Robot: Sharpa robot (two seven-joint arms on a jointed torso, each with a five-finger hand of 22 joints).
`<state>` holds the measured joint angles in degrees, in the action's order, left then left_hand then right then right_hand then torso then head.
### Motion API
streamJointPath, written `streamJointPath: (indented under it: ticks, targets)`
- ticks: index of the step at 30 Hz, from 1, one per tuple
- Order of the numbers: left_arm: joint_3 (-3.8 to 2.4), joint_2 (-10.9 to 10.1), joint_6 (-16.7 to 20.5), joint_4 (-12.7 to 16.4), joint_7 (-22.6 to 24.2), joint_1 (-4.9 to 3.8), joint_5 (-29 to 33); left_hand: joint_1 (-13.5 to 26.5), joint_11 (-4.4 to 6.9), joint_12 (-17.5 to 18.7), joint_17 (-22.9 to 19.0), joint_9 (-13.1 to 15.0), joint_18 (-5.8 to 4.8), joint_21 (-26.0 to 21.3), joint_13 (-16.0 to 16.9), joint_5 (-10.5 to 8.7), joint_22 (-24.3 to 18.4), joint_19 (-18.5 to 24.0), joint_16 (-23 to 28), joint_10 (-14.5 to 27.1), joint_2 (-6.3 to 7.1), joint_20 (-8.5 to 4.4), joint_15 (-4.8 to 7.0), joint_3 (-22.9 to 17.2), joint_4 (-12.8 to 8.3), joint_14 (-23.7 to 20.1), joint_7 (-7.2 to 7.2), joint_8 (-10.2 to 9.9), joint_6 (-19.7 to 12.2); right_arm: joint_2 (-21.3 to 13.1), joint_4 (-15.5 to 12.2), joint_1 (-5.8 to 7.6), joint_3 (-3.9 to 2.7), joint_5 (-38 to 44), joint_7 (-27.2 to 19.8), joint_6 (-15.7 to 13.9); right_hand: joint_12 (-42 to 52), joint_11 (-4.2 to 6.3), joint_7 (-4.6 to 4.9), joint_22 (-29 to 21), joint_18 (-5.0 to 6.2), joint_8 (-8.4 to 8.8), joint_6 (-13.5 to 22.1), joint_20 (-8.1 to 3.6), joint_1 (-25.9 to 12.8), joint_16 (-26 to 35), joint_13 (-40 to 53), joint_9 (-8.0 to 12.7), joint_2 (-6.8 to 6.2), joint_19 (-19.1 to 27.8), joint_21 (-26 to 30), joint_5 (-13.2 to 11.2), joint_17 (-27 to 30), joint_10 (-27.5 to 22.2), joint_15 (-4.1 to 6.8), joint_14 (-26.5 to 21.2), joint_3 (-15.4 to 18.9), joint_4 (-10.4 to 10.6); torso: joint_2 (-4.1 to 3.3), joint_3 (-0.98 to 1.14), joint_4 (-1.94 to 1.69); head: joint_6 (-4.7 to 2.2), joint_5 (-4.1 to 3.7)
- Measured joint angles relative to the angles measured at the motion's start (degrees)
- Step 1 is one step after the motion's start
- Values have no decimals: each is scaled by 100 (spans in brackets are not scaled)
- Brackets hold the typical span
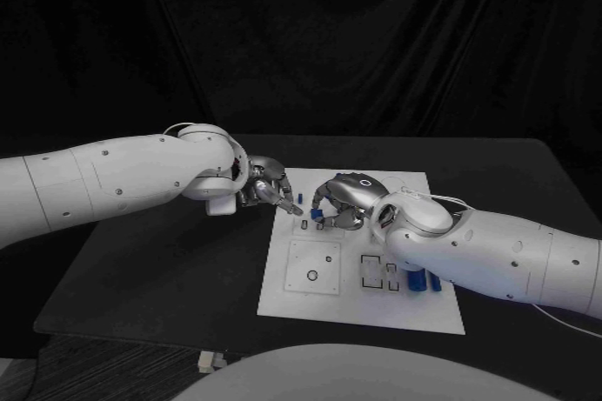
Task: Assemble the parts on the task board
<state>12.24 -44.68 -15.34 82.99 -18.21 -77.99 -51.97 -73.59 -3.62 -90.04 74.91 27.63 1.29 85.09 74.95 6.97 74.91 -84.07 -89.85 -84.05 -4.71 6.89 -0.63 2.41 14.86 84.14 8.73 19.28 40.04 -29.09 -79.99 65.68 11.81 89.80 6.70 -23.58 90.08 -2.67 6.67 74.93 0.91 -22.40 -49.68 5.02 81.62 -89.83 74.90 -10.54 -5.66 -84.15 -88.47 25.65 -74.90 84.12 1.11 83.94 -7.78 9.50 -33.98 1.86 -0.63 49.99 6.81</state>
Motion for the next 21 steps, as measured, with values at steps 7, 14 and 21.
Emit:
streamJointPath:
  ticks: [7, 14, 21]
  targets:
    - [0, 84, 49, -40, 189, 13, 0, 93, -30, 0, 0, -144, -1, 0, 0, -117, 0, 8, 0, 11, -16, 8, -20, 111, 111, -19, -4, -35, 63, -33, -97, 13, 0, 1, -6, -115, 0, 0, -8, 0, 0, 0, -8, 0, 1, 0, 0, 0, 1, 0, 0, -19, 0, 0, 0, 0, -6, 6, 0, 1, 0, 0, -13]
    - [0, 178, 92, -100, 333, 35, 0, 94, -30, 0, 0, -178, -1, -23, 0, -116, 0, 9, 0, 11, -16, 8, -20, 111, 111, -19, -23, -35, 123, -48, -137, 18, 1, 1, -10, -178, 0, 0, -8, -1, 0, 0, -8, 0, 1, 0, 0, 1, 1, 0, 0, -19, 0, 0, 0, 0, -6, 6, 0, 1, 0, 0, -29]
    - [0, 221, 142, -146, 434, 45, 0, 82, -30, 0, 0, -259, -1, -44, 0, 9, 0, 9, 0, 11, -27, 8, -20, 111, 111, -19, -16, -59, 177, -56, -162, 18, 2, 1, -11, -197, 0, 0, -8, -1, 0, 0, -8, 0, 1, 0, 4, 2, 1, 0, 0, -46, 0, 0, 0, 0, -6, 6, 0, 0, 0, 0, -41]
